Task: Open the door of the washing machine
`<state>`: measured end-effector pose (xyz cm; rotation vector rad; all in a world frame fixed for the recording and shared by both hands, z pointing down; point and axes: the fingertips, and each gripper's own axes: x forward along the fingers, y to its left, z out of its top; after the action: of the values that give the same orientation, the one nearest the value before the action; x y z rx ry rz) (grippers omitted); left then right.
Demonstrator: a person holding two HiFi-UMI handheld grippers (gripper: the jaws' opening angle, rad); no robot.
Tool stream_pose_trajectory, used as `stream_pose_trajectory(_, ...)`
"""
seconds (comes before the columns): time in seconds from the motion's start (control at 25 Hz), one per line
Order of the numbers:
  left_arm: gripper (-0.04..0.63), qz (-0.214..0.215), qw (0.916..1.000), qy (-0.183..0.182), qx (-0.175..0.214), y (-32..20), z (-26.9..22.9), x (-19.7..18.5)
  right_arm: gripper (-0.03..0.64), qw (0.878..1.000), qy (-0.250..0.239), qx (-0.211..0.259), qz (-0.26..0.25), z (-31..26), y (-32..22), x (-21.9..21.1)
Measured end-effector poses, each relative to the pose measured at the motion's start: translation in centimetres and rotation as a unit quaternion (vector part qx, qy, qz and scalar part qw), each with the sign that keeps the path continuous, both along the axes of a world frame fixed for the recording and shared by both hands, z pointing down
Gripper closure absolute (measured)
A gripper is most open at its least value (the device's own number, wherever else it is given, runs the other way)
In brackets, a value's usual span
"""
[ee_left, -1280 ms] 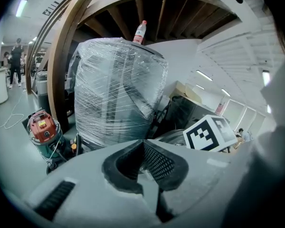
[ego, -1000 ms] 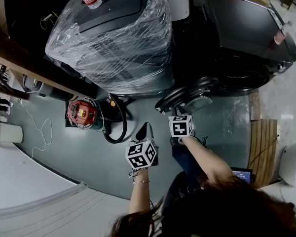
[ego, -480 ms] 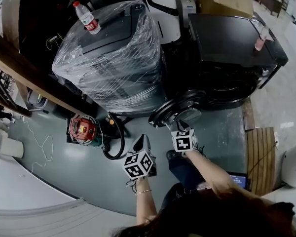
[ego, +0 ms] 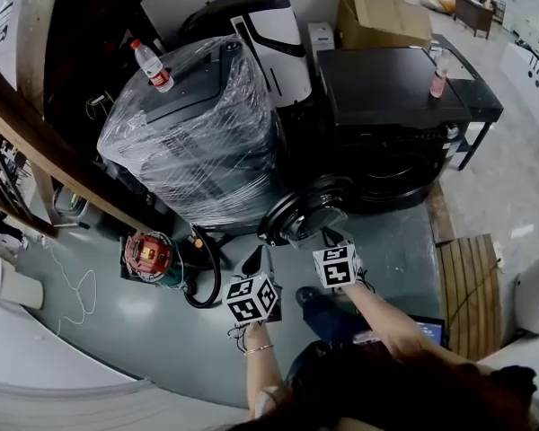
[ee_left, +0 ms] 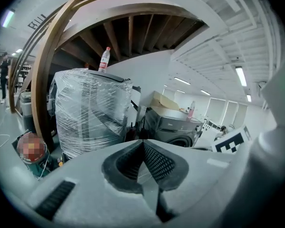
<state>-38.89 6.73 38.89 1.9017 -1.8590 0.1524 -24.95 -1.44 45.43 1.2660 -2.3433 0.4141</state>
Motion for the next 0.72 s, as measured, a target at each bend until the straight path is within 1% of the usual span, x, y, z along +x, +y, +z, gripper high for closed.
stream_pose_trajectory(0.2, 0.583, 0.018, 0.9996, -0.004, 0.021, 0.8, -2.3, 3.0, 0.614, 0.999, -0.018, 0.027, 0.002, -3.0, 1.5, 2.3)
stream_pose_trajectory(0.32, 0.583, 0.038, 0.9989, -0.005, 0.028, 1.2, -3.4, 4.9, 0.615, 0.999, -0.029, 0.041, 0.009, -4.7, 2.2, 3.6)
stream_pose_trajectory(0.44, 0.583, 0.057, 0.9977, -0.009, 0.035, 1.5, -4.5, 6.9, 0.617, 0.998, -0.03, 0.05, 0.013, -6.5, 3.0, 5.0)
stream_pose_trajectory(0.56, 0.582, 0.072, 0.9963, -0.007, 0.045, 1.6, -5.6, 8.6, 0.617, 0.997, -0.024, 0.075, 0.017, -8.2, 3.5, 6.2)
stream_pose_trajectory(0.72, 0.582, 0.098, 0.9935, -0.023, 0.053, 1.2, -6.8, 10.7, 0.617, 0.995, -0.028, 0.087, 0.026, -10.5, 4.0, 7.4)
